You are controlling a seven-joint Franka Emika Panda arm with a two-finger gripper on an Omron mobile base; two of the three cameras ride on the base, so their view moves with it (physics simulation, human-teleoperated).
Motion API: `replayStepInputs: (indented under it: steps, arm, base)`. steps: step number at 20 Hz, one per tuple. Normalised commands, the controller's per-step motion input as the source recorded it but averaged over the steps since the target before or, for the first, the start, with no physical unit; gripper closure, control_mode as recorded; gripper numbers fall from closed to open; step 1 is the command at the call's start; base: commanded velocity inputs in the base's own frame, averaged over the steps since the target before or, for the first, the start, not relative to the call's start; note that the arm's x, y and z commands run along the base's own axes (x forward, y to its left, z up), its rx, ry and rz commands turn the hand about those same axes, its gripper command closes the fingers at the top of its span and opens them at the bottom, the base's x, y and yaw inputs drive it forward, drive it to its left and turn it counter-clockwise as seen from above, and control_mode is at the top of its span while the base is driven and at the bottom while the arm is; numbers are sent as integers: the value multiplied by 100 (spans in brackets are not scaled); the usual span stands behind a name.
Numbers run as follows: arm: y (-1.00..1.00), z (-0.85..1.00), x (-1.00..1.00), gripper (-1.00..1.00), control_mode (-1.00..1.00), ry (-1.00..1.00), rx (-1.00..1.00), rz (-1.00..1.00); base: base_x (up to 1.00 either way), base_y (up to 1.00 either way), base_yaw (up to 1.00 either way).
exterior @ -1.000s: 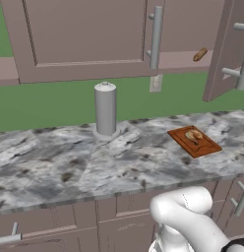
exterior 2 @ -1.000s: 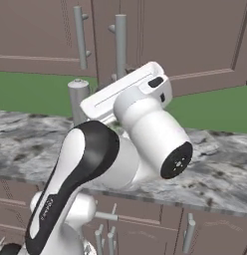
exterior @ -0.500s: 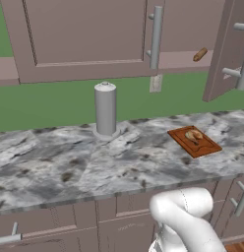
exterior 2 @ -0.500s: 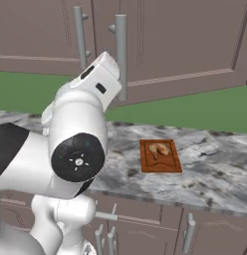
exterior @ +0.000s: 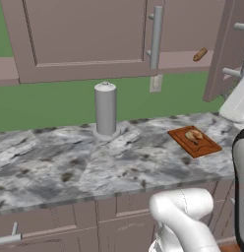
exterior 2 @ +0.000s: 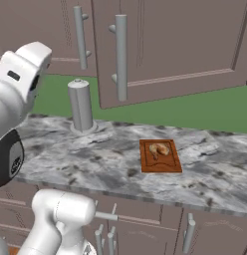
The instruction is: Open the cabinet, retrieve the rolling pin, and place it next to the meat on the cutting board to prepare for tenderizing.
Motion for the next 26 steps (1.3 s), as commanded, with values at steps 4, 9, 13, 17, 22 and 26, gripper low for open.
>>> replayStepInputs:
  steps: [4, 9, 13, 17, 22, 26]
  arm:
    - [58, -8, 46, -100, -100, 2, -27, -26]
    - [18, -23, 39, -100, -100, 8, -28, -19]
    - [2, -22, 57, -100, -100, 8, -22, -19]
    - [-1, -14, 53, -100, -100, 4, -15, -19]
    - [-17, -9, 48, -100, -100, 1, -10, -23]
    - [-29, -3, 44, -100, -100, 0, -5, -22]
  base:
    - [0, 0, 0]
    - [0, 0, 0]
    - [0, 0, 0]
    - [0, 0, 0]
    - [0, 0, 0]
    - [0, 0, 0]
